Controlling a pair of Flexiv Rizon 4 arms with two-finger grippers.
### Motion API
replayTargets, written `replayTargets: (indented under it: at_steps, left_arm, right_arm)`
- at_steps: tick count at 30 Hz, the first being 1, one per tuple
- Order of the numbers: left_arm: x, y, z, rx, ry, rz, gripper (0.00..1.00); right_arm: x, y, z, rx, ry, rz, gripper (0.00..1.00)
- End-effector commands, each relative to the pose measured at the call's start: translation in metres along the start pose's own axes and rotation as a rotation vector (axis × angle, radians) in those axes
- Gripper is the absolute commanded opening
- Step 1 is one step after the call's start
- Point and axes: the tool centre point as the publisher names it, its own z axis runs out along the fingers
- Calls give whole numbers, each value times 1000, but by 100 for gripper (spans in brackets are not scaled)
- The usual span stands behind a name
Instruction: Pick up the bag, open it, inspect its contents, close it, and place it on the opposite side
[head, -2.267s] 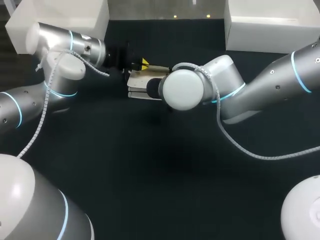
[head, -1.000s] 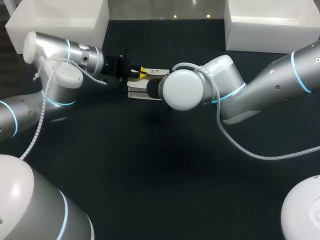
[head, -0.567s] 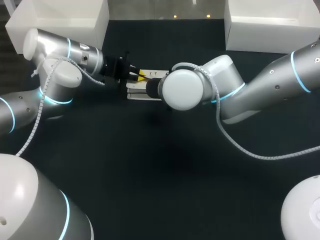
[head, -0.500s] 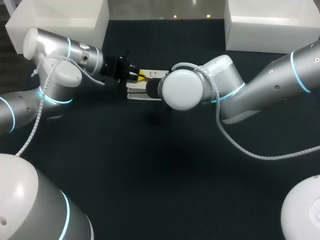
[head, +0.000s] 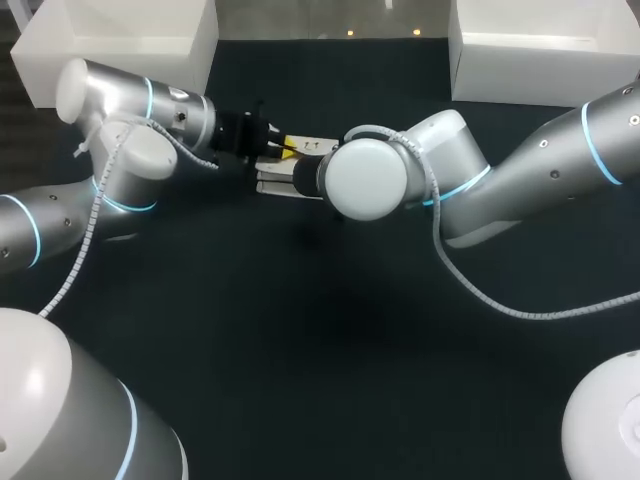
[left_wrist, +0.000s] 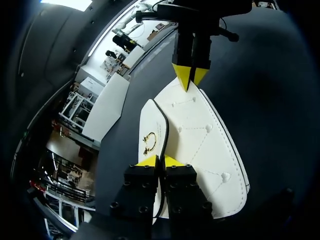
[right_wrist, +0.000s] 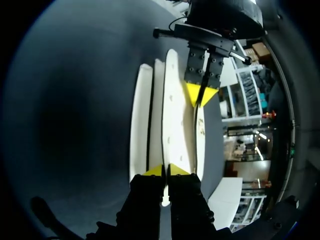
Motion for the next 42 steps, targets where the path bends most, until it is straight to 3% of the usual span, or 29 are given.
replayTargets:
  at_steps: [1, 13, 14, 15, 20, 24, 29, 34, 36, 39, 41, 42]
  left_arm:
    - [2, 8, -10, 35, 1, 3, 0]
    - [3, 0, -4, 58, 21, 8, 0]
    - [2, -1, -5, 58, 18, 5, 23]
    - [1, -1, -7, 62, 13, -2, 39]
    - [-6, -6, -22, 114, -15, -63, 87]
    - [-13, -13, -37, 150, -27, -92, 100]
    - [-21, -23, -53, 158, -14, -110, 100]
    - [-25, -33, -64, 81, 42, -152, 100]
    - [-25, -35, -68, 25, 75, -161, 100]
    - [-23, -38, -74, -26, 106, -195, 100]
    - [-22, -37, -79, -56, 116, -224, 100]
    - [-21, -37, -82, -66, 120, -237, 100]
  right_arm:
    - [2, 0, 0, -1, -4, 0, 0]
    - [2, 0, 0, -1, -4, 0, 0]
    - [2, 0, 0, -1, -4, 0, 0]
    - [2, 0, 0, -1, -4, 0, 0]
    - [2, 0, 0, -1, -4, 0, 0]
    - [2, 0, 0, -1, -4, 0, 0]
    - [1, 1, -5, 2, -4, -8, 0]
    - [-2, 1, -14, -2, -2, -12, 13]
    - [-2, 1, -17, -3, 4, -15, 23]
    - [-4, 0, -20, -4, 11, -18, 28]
    - [-5, 0, -23, -8, 23, -18, 56]
    - [-5, 0, -24, -7, 35, -23, 89]
